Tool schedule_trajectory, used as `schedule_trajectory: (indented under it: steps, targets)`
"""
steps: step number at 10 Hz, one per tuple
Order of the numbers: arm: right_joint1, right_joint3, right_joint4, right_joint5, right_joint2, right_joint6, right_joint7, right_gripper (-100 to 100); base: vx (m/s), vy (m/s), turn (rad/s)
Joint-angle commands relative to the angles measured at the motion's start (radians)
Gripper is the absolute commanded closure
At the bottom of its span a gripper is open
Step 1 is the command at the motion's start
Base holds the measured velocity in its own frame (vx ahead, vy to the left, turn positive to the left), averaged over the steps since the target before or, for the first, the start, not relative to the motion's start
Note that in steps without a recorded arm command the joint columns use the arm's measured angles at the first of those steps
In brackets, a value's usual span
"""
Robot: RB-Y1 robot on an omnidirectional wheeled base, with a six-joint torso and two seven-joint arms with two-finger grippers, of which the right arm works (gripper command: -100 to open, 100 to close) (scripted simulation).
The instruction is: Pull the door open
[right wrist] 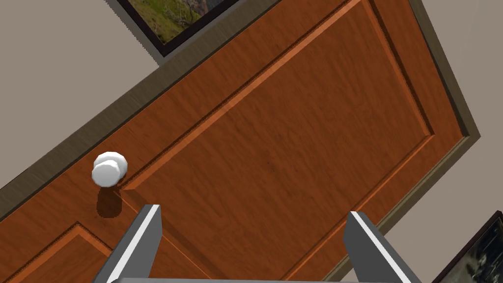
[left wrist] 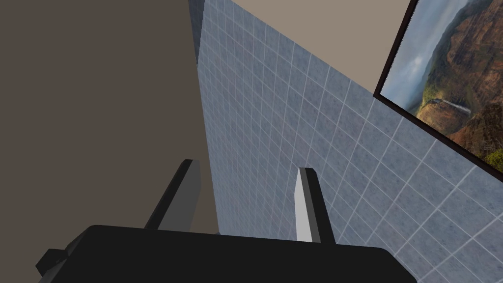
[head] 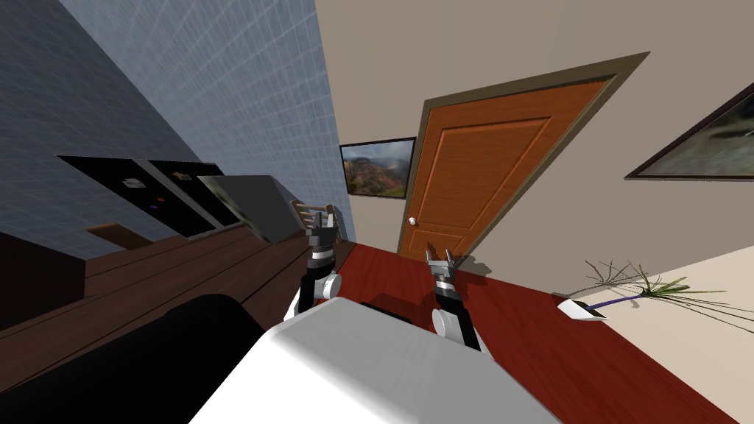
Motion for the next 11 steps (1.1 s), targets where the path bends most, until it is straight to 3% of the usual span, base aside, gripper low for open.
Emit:
schedule_trajectory:
  steps: [1, 11]
  targets:
    - [-0.016, 0.010, 0.043, -0.012, -0.005, -0.016, -0.038, -100, 0.095, 0.015, 0.009]
    - [-0.104, 0.060, 0.268, -0.092, -0.044, -0.080, -0.263, -100, 0.099, 0.015, 0.010]
